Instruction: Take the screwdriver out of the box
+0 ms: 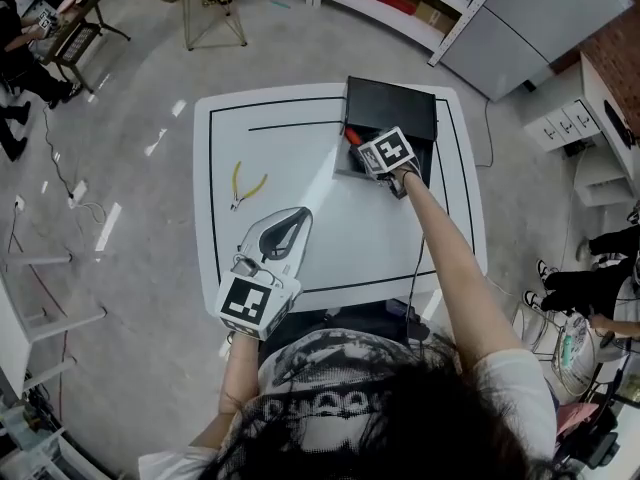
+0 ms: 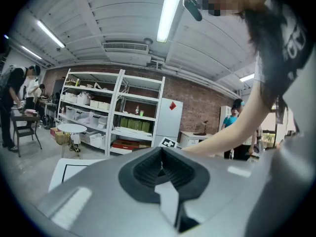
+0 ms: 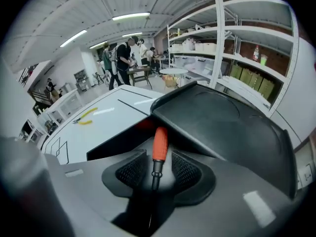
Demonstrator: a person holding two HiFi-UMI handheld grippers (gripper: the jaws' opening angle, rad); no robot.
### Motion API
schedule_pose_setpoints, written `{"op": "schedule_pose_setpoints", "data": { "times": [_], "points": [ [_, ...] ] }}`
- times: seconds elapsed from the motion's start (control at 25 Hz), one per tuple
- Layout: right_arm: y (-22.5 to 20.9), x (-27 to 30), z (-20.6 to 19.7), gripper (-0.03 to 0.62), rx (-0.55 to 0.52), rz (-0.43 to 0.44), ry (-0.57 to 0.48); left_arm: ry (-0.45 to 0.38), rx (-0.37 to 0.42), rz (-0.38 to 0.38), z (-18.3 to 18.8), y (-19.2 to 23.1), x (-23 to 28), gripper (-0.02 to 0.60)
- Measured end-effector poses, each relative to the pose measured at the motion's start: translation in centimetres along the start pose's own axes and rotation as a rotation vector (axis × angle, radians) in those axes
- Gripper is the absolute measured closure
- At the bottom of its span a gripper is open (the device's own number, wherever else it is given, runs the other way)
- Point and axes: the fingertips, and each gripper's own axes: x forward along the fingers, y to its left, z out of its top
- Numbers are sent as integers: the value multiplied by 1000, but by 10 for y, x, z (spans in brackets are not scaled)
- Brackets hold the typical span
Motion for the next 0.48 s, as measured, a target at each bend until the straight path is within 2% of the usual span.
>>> {"op": "schedule_pose_setpoints", "data": {
  "times": [0.12,0.24,0.48],
  "points": [
    [-1,9,-4,432,33,-8,50,10,-15,4,-2,9,-3,581],
    [-4,9,-1,458,44,-41,63,13,-9,6,-4,17,-7,581],
    [-5,11,0,496,-5,-69,73,3,-5,-1,-2,24,-4,581]
  ]
}}
